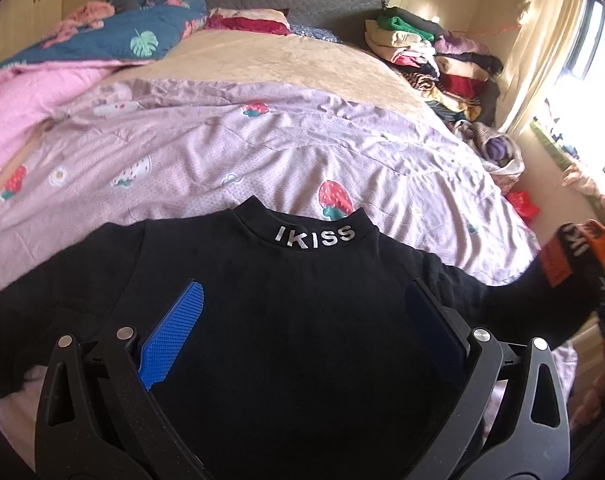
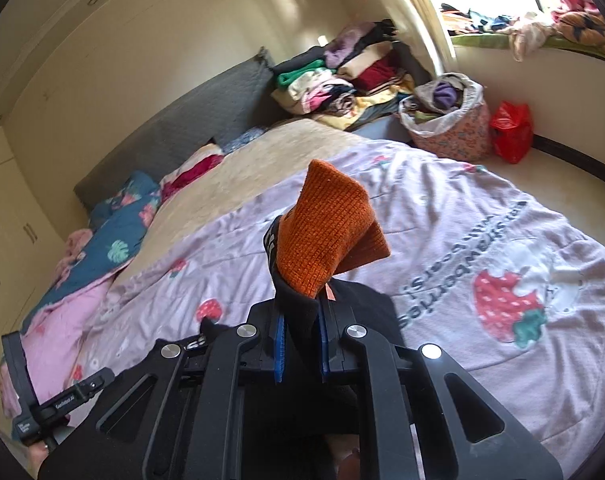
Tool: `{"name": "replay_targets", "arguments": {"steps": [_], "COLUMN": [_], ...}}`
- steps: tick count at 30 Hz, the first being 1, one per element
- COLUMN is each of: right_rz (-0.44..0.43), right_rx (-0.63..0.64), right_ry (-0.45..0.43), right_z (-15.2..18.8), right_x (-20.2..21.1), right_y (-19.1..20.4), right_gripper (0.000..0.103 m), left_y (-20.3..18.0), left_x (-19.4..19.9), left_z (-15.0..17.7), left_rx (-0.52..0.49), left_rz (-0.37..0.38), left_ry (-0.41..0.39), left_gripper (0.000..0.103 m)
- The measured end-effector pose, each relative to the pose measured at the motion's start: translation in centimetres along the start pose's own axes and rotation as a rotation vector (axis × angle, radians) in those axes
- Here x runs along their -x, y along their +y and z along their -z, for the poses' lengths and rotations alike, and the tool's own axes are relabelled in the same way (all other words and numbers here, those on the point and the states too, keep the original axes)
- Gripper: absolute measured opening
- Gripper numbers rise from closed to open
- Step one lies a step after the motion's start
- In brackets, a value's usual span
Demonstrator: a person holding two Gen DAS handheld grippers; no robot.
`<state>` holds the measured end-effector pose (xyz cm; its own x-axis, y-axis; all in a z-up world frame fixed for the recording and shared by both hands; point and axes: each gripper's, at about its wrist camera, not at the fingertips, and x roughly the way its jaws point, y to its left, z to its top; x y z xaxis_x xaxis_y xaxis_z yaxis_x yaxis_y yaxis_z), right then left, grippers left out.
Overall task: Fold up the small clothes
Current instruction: 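Carry the sock onto the shirt chest and open the right tool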
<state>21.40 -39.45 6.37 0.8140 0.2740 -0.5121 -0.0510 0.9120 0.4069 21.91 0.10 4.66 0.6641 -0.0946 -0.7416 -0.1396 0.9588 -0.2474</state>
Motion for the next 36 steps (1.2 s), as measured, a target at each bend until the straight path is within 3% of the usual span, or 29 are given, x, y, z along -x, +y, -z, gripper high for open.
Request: {"name": "replay_targets", "arguments": {"steps": [9,15,28,31,33,36], "right_rz": [-0.064,-0.088,-0.132,-0.169,-0.207,-0.224], "right_rx": [0.124,0.196,0.219,0.221,0.224,0.225], "right_ry": [0.076,0.136,0.290,0.312,0.329,0.328], "right_z": [3.3,6.3,12.1,13.1,13.5,13.7], "right_x": [-2.0,-4.1,-8.7,-8.5,-8.0,-6.9], "right_y": [7.2,10.8,14.4,14.5,14.5,14.0], "right_gripper": [0.011,0.011,0.015,0.030,0.048,0.050], "left_y": [3.9,5.0,6.7,7.2,7.5,7.4], "left_x": [0.1,-0.3,-3.9,-4.7,-5.5,-6.3], "left_z": [0.1,0.6,2.2,2.5,2.9,3.5], "left_rx": [0.132,0.152,0.233,0.260,0.294,0.308], "left_rz": [0.179,0.237,0.369,0.401,0.426,0.433], "left_ry": [0.042,0.060,0.163,0.175,0.206,0.234], "left_gripper": [0.094,0.094,0.094,0.094,0.094,0.094]}}
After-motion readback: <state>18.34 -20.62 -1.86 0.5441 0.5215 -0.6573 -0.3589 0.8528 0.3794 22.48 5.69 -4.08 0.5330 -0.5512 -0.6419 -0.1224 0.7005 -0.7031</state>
